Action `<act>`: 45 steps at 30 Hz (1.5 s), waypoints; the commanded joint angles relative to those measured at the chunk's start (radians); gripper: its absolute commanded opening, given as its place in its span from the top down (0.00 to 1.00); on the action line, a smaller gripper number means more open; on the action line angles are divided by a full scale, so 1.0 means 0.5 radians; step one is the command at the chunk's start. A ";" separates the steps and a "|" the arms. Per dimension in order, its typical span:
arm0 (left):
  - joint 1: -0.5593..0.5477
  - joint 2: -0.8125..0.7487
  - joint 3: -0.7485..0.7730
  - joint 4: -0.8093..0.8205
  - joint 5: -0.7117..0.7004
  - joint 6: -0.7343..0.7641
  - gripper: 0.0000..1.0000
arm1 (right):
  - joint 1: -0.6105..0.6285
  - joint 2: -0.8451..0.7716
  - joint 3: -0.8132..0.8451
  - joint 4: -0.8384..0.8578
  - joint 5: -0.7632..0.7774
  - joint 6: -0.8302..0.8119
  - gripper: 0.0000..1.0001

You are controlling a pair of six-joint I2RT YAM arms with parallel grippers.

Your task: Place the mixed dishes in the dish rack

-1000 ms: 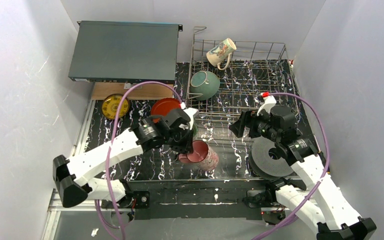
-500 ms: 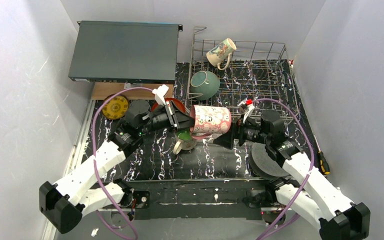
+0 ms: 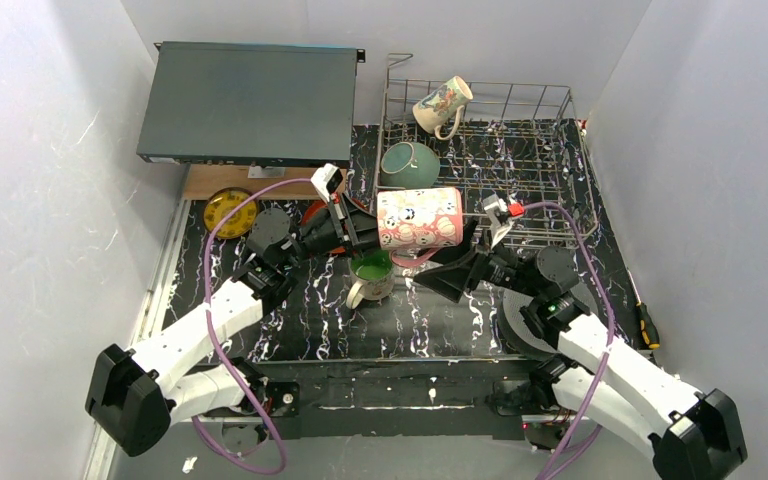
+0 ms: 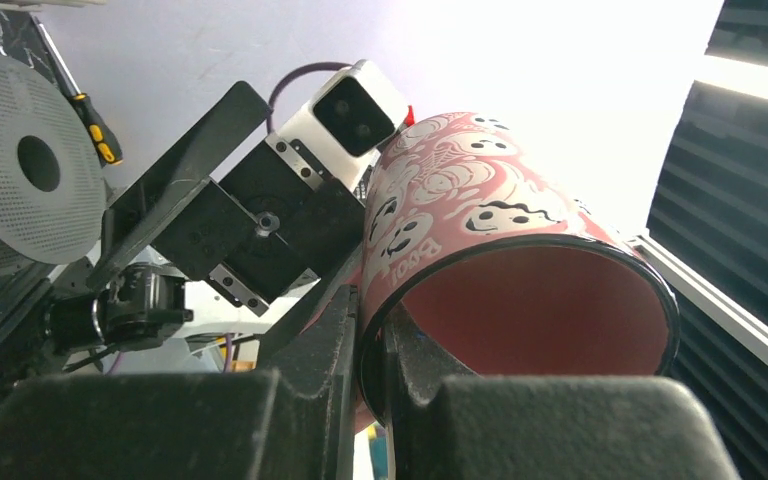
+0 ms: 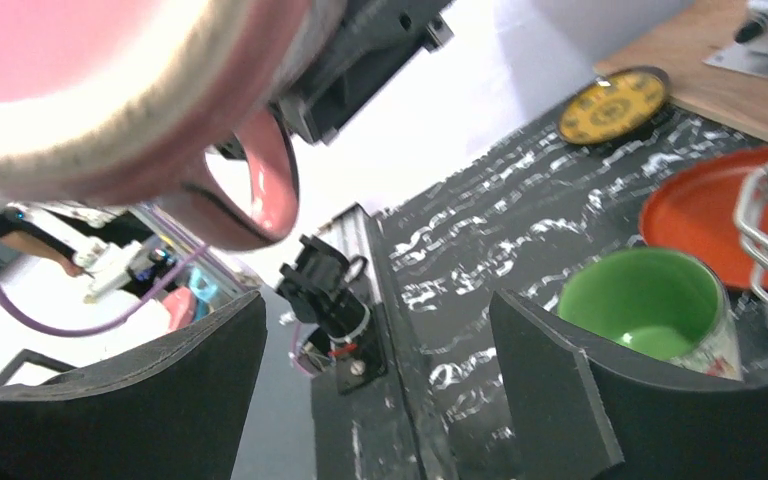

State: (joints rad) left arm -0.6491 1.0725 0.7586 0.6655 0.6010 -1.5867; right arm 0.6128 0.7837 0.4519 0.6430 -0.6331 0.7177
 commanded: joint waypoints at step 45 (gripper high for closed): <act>0.010 -0.307 -0.017 -0.424 -0.110 0.392 0.59 | 0.441 0.325 0.580 0.313 0.772 0.110 0.99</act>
State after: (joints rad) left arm -0.6277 1.0000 0.7189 0.6373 0.5011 -1.5433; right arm 0.8352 0.9714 0.6491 0.7311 -0.2935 0.7677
